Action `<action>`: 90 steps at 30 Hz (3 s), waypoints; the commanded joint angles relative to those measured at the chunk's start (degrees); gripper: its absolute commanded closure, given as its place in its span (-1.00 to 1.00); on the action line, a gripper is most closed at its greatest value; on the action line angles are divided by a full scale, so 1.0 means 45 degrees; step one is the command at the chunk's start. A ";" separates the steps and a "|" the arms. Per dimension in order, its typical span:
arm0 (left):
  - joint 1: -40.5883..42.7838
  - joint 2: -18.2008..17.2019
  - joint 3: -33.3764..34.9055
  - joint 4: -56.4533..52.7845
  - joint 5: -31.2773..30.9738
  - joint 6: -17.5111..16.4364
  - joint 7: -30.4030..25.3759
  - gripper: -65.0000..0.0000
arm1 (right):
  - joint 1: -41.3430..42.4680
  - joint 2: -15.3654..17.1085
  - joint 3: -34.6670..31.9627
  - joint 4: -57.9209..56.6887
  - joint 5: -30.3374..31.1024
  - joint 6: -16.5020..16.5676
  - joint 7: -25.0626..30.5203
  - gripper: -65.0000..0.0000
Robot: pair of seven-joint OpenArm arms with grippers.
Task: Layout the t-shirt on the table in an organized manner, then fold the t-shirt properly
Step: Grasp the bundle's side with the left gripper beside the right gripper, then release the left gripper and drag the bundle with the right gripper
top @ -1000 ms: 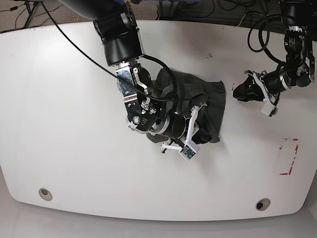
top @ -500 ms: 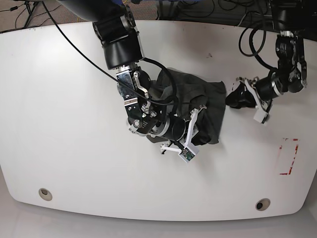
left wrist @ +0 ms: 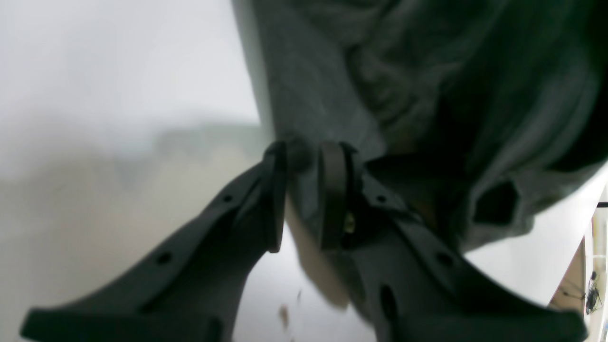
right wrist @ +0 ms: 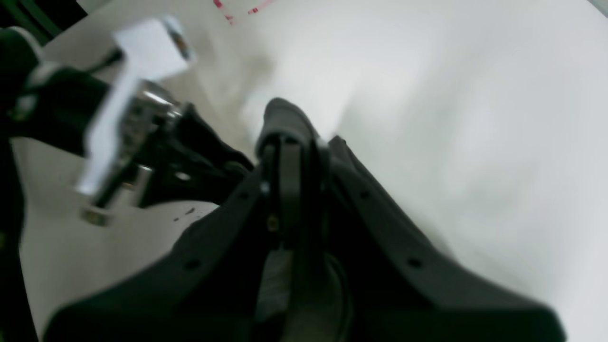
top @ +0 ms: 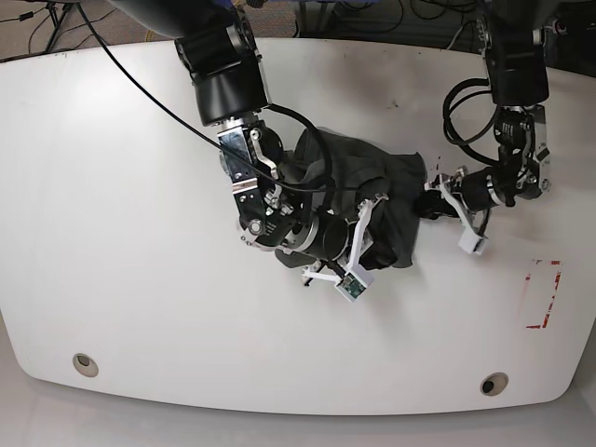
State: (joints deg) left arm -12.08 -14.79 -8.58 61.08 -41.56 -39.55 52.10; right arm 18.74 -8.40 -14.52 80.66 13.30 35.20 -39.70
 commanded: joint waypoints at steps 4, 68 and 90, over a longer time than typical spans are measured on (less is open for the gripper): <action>-0.0472 0.0346 -0.0037 -0.0416 0.0572 -0.0100 -0.0236 0.68 | 0.0182 -0.0132 0.0014 0.0742 0.0219 0.0100 0.0335 0.94; -0.0159 0.0463 -0.0018 -0.1666 0.1353 -0.0100 -0.0764 0.68 | 0.1315 -0.0132 -0.0435 -0.1857 0.2446 -0.0877 0.1155 0.93; -0.0178 0.0463 -0.0018 -0.1646 0.1333 -0.0100 -0.0744 0.68 | 0.0182 0.0041 -0.0435 0.0546 0.2427 -0.2303 0.1976 -0.90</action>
State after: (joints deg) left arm -13.04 -12.27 -8.88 53.71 -39.55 -41.19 44.73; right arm 19.51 -8.21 -16.51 78.67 23.18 24.14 -30.87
